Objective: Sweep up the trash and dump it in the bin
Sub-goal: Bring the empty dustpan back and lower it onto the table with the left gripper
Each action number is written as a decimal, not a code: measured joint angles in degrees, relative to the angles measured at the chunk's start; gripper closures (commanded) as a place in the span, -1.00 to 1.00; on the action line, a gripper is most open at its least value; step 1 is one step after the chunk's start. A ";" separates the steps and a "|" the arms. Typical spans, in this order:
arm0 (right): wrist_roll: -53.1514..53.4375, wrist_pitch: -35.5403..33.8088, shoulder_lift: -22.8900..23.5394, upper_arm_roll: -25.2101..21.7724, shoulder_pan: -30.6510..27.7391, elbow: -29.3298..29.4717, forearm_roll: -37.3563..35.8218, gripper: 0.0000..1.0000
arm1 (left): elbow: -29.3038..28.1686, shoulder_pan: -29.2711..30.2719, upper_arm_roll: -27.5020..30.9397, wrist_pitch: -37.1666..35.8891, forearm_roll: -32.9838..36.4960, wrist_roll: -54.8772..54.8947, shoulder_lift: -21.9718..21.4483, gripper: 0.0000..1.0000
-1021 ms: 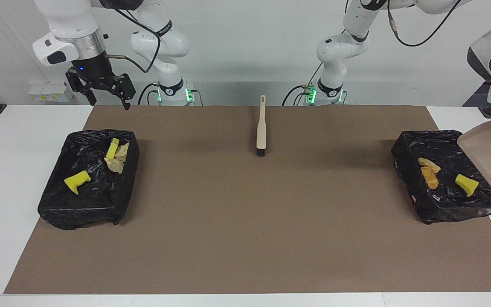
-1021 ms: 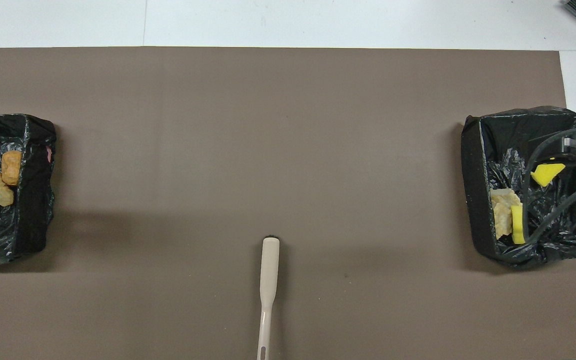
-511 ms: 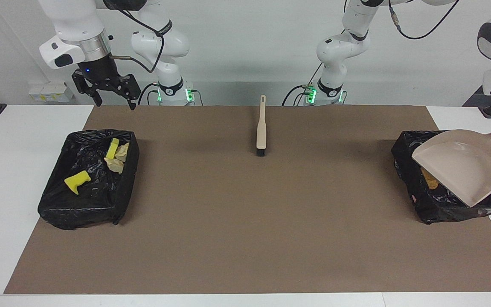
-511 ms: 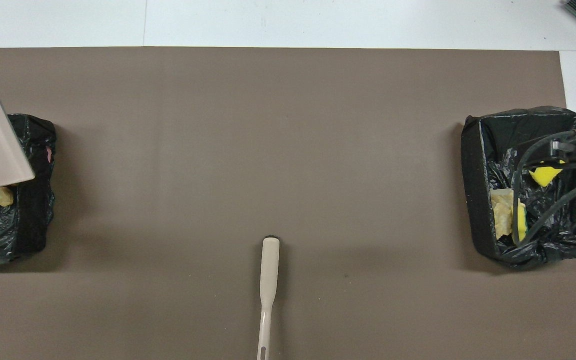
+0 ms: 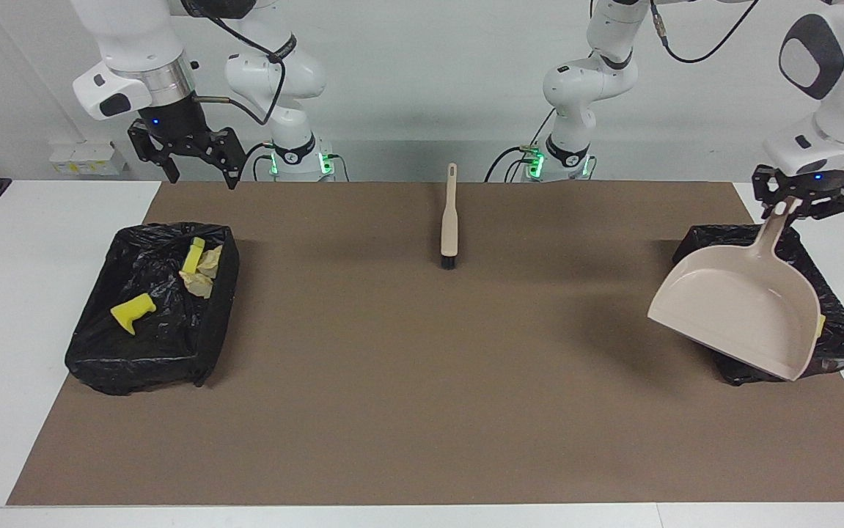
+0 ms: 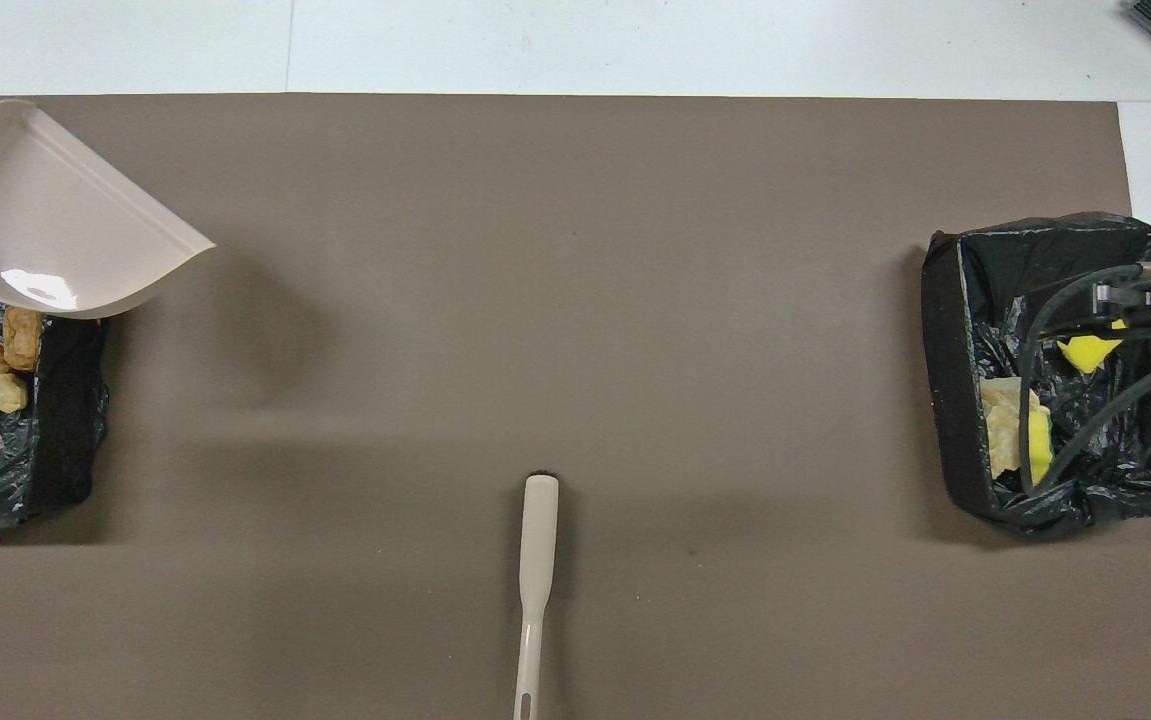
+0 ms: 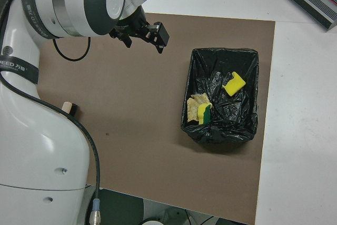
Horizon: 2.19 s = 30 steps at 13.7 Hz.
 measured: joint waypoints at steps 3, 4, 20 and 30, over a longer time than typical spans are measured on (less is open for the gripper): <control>0.00 0.00 0.00 0.00 0.00 -0.01 0.00 -1.00 | -3.11 -7.14 -0.28 -0.04 -4.39 -14.28 -1.58 1.00; 0.00 0.00 0.00 0.00 0.00 -0.01 0.00 -1.00 | -3.91 -9.70 -0.31 0.00 -5.95 -19.38 -1.96 1.00; 0.00 0.00 -0.03 -0.18 -0.10 -0.01 0.00 -1.00 | -9.87 -38.59 -0.25 31.73 -14.02 -65.04 13.45 1.00; 0.00 0.00 -0.03 -0.16 -0.09 -0.03 0.00 -1.00 | -10.70 -39.77 0.37 36.67 -14.02 -67.53 17.52 -1.00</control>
